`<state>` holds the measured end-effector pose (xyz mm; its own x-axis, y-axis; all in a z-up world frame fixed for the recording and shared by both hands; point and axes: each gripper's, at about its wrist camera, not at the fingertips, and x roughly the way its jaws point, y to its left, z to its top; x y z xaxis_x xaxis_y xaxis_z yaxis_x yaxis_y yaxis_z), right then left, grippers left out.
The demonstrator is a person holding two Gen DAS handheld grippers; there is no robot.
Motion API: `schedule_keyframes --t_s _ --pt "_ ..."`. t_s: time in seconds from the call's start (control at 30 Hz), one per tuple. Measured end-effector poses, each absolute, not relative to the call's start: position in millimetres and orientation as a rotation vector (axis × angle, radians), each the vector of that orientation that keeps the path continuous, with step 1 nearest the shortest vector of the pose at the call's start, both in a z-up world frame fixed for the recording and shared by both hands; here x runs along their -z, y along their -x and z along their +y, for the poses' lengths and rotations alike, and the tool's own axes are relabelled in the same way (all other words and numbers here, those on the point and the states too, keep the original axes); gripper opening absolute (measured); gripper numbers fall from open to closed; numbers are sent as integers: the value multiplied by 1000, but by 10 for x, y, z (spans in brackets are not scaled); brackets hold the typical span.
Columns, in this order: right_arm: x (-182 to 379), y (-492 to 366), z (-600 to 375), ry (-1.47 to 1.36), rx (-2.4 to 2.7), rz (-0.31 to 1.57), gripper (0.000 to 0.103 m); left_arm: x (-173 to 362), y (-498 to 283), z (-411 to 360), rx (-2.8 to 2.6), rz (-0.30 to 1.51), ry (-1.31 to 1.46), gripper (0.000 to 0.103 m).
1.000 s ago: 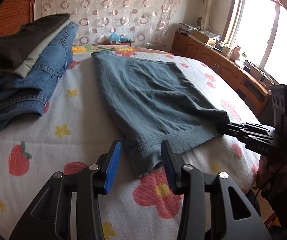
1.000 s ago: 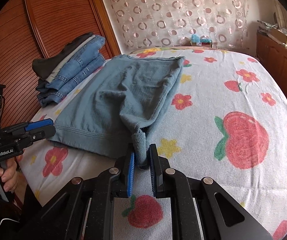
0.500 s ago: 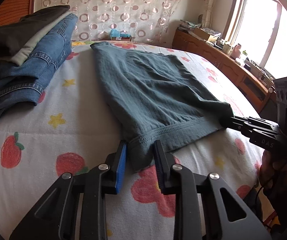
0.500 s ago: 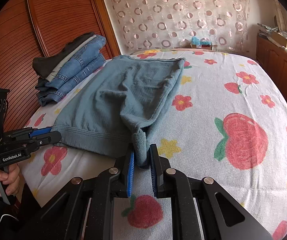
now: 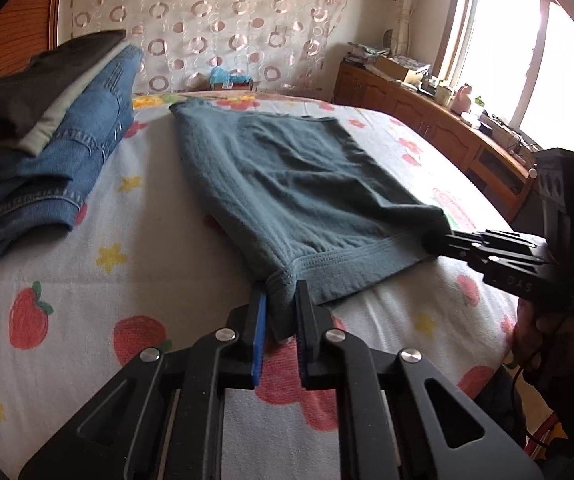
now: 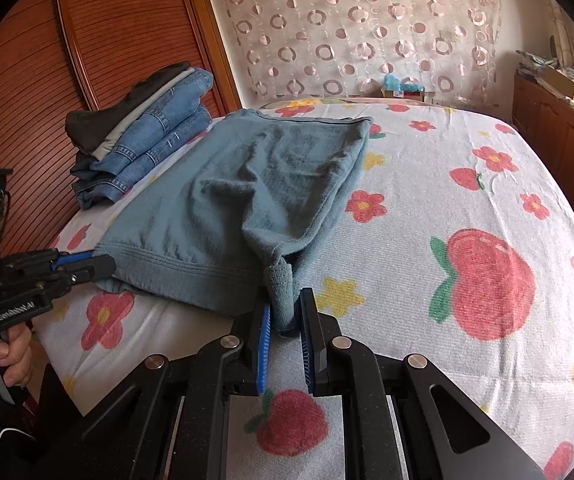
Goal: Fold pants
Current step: 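Lift the hem with both grippers and fold it over toward the waistband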
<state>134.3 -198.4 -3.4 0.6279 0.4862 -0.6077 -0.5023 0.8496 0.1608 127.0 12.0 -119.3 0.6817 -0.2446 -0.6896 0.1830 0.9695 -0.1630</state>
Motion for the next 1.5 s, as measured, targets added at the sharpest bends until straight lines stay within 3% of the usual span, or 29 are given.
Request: schedule_keyframes --t_s 0.73,1.5 --pt "-259 -930 -2151 9 -622 652 11 762 -975 135 322 694 118 12" --pt "-765 -480 -2359 0 -633 481 11 43 -631 117 371 520 107 12"
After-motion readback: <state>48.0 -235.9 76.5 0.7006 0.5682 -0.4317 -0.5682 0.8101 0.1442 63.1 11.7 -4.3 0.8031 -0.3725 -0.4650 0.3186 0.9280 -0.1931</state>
